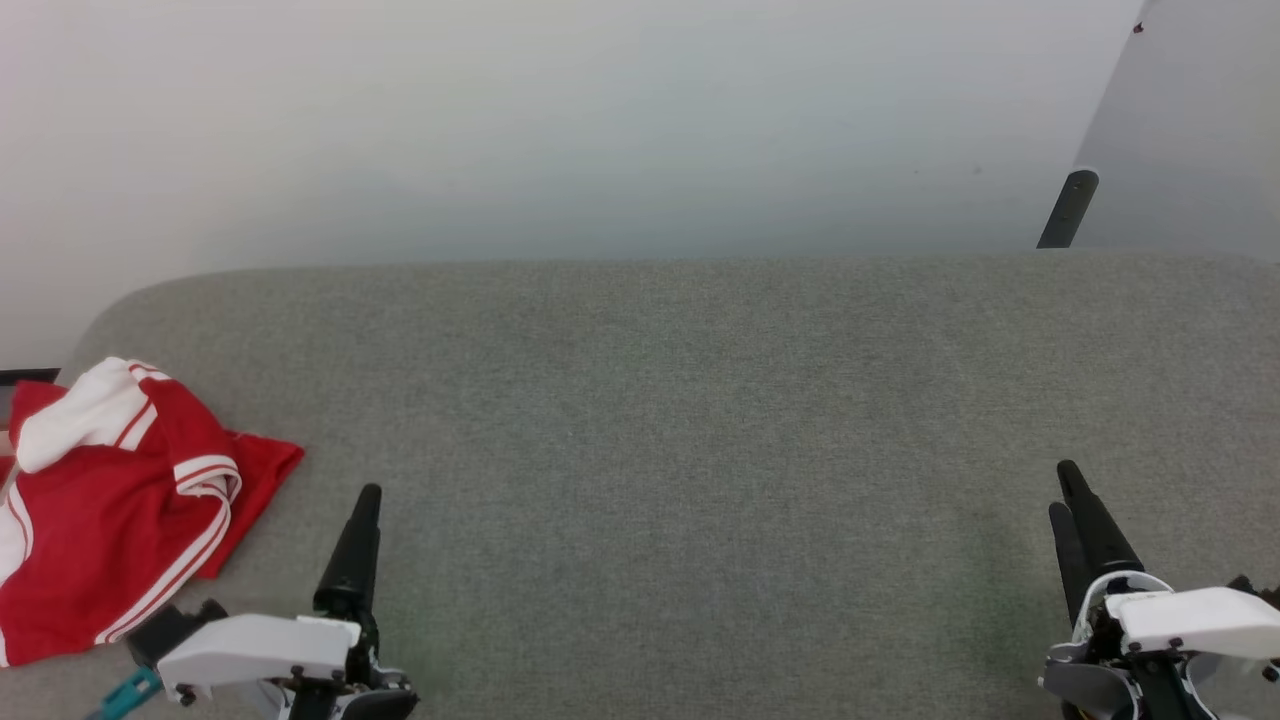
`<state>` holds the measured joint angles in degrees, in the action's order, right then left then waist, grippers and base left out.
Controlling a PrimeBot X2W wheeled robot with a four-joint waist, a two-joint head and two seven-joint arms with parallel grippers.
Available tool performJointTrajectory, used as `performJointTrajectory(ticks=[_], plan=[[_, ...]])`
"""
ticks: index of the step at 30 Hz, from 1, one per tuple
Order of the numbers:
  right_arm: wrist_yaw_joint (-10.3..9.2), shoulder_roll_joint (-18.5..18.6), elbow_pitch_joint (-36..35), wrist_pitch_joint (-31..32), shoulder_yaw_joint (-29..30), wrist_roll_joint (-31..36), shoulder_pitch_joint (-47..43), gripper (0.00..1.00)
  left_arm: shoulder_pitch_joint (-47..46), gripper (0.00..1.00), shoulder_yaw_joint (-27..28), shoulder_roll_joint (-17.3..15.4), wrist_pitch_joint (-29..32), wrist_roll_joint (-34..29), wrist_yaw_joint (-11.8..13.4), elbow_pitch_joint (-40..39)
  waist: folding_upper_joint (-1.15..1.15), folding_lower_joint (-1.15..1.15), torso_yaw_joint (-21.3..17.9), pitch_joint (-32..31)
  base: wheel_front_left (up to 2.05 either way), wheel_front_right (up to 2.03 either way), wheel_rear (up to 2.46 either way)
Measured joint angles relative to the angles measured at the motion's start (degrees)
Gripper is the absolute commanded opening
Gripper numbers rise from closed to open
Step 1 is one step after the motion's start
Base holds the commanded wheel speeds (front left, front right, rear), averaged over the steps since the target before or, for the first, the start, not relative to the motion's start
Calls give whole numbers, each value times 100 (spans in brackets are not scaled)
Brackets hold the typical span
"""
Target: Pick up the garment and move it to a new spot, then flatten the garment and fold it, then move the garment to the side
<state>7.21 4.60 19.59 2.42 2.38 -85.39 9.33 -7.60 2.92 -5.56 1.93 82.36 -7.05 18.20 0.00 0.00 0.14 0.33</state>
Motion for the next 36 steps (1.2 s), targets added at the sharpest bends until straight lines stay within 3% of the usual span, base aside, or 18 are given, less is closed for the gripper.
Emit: performJointTrajectory(ticks=[7, 21, 36], plan=[[0, 143, 204, -193, -260, 560, 230, 100, -114, 100, -99, -98, -146, -790, 71, 10, 0, 0, 7, -2, 0, 0, 0], [0, 346, 589, -506, -601, 2581, 683, 100, -295, 100, -383, -339, -466, -2592, 210, 145, 0, 0, 7, -2, 0, 0, 0], [1, 416, 848, -776, -684, 4056, 960, 100, -469, 100, -548, -478, -722, -3819, 270, 177, 0, 0, 11, 6, 0, 0, 0]])
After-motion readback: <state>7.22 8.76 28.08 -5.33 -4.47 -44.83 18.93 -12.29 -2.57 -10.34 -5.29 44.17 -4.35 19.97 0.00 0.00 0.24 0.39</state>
